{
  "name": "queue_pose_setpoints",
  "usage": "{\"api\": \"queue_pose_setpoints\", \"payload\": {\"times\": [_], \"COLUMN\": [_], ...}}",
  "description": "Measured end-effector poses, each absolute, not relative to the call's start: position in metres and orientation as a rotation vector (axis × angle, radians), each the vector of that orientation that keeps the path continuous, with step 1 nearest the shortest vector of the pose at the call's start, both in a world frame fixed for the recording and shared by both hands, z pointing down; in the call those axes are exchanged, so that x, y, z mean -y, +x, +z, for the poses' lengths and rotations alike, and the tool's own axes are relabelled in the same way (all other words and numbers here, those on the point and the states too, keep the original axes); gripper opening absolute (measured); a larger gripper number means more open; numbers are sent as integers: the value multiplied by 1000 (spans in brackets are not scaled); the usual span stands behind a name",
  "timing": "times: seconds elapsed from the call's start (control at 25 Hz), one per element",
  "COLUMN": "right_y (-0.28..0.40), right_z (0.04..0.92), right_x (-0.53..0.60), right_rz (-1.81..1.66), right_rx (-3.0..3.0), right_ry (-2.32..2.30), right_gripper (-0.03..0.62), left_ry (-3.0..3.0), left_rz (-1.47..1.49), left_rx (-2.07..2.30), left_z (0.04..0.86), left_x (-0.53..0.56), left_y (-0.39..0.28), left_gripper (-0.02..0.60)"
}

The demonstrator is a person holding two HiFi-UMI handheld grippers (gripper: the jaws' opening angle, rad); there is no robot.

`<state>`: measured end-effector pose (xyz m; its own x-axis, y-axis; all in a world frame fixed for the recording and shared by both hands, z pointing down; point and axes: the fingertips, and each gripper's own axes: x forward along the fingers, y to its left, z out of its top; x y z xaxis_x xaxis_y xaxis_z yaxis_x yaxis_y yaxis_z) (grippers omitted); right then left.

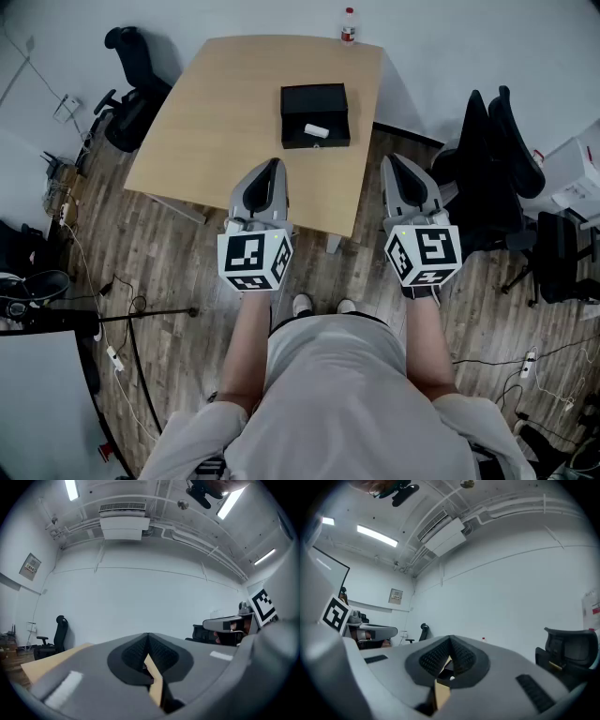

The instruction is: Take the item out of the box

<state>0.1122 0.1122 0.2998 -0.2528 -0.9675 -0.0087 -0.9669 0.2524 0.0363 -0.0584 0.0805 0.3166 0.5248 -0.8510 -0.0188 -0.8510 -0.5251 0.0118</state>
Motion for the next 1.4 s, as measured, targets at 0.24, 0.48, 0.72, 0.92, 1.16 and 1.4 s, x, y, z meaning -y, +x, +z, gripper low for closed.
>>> {"api": "queue_pose_setpoints", "payload": {"times": [0.24,0.48,0.72,0.92,1.16,1.4], "right_y": [119,131,149,158,148,135], "right_z": [300,300,303,308,320,329], "right_x": [-119,-129,-142,-154,-153,-124], "right_rz": [-55,-20,-33,-9,-2,24], "right_rx": [2483,2533,2562,2603,2620,2638], "right_ry": [1901,1915,1903,1883,1816,1785], "right_gripper": [11,11,12,12,12,12], "left_ry": [2737,2727,2724,2714,2678,2676], "left_rz": [-37,-35,-18,-4,26,23], "left_rx": [1539,1548,1555,1560,1568,1570], "left_z": [317,318,322,328,342,346], "left_x": [-88,-99,-113,-129,-130,-101], "left_y": [-51,-41,-19,-4,-1,-5], "left_gripper": [6,6,6,6,6,6]}}
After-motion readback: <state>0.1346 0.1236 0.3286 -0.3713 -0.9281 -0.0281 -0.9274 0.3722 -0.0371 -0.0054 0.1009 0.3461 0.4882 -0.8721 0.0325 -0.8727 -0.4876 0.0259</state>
